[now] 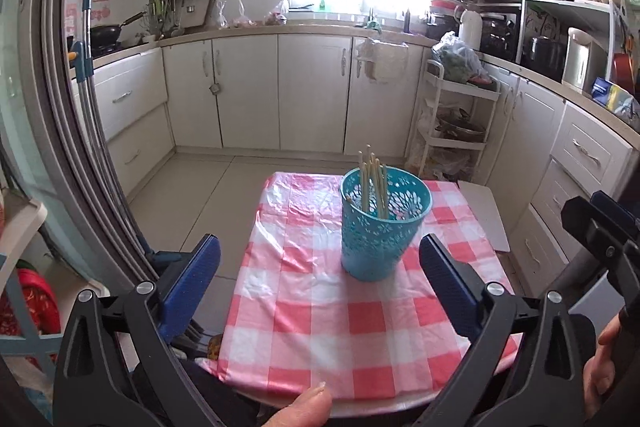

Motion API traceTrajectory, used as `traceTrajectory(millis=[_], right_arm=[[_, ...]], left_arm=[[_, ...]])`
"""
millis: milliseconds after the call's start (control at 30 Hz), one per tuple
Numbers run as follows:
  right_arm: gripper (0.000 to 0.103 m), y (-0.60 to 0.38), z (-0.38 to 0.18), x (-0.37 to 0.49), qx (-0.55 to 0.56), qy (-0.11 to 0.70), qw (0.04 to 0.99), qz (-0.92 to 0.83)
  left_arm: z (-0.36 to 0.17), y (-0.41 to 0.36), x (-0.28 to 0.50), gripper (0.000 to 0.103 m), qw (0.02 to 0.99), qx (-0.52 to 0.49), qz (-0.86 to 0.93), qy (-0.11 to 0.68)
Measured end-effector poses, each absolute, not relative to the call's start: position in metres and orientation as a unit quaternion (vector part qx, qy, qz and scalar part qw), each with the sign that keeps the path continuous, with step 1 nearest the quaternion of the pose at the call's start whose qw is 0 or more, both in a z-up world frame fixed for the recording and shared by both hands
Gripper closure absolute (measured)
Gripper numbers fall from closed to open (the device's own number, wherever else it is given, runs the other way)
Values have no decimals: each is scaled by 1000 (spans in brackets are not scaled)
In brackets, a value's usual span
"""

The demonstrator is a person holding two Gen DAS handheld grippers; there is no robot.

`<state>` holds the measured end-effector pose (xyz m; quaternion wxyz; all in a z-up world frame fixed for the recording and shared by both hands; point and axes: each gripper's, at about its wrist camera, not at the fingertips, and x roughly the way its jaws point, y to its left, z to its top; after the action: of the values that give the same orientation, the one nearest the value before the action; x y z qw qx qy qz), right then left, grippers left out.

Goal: Organize utensils

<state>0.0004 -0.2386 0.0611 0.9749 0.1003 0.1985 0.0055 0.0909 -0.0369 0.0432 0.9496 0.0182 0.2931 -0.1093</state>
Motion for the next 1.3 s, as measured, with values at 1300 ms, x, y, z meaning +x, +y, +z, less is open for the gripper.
traceTrajectory(millis=[1300], right_arm=[[7,-180,76,-139,90,144,985,13]], left_arm=[[82,2,-69,7,965,37,-36,259]])
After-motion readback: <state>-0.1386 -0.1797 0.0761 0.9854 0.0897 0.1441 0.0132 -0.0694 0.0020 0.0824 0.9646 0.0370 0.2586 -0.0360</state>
